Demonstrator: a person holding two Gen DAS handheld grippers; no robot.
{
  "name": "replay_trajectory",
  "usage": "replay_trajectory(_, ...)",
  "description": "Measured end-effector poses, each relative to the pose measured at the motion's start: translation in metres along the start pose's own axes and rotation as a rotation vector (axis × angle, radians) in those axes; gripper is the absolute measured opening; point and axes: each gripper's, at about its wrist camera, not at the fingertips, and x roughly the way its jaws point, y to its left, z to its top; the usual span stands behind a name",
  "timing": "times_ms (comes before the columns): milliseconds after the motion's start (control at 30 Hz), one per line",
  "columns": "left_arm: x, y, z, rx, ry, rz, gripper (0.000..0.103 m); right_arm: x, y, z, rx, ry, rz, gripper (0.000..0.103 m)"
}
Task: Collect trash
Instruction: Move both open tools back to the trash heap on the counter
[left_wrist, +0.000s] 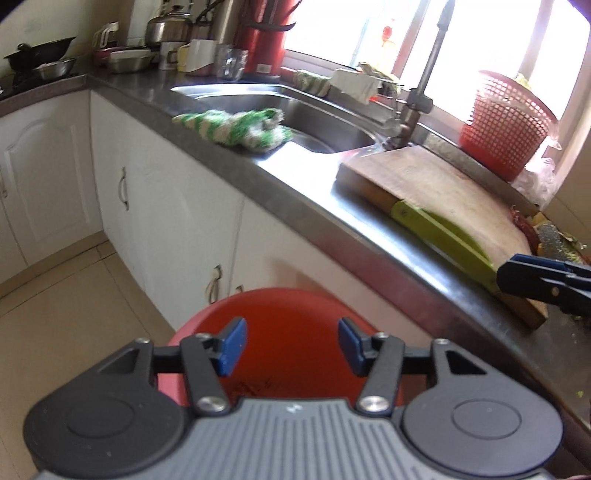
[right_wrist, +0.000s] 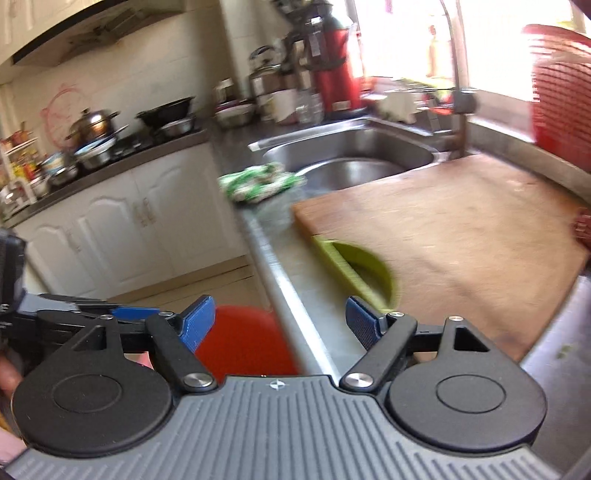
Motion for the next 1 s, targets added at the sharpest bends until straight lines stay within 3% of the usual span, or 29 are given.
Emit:
replay_trajectory(433, -0.004, -0.073, 0.024, 0.128, -0.039, -0.142, 0.066, -0.059, -0.068, -0.025, 0.174, -0.111, -0.232, 0.098)
replay_trajectory(1000, -0.009, -0.180, 0.029, 0.292, -0.035, -0.277, 0.067, -0.159, -0.172, -0.080, 0.390, -0.265, -0.512, 0.099)
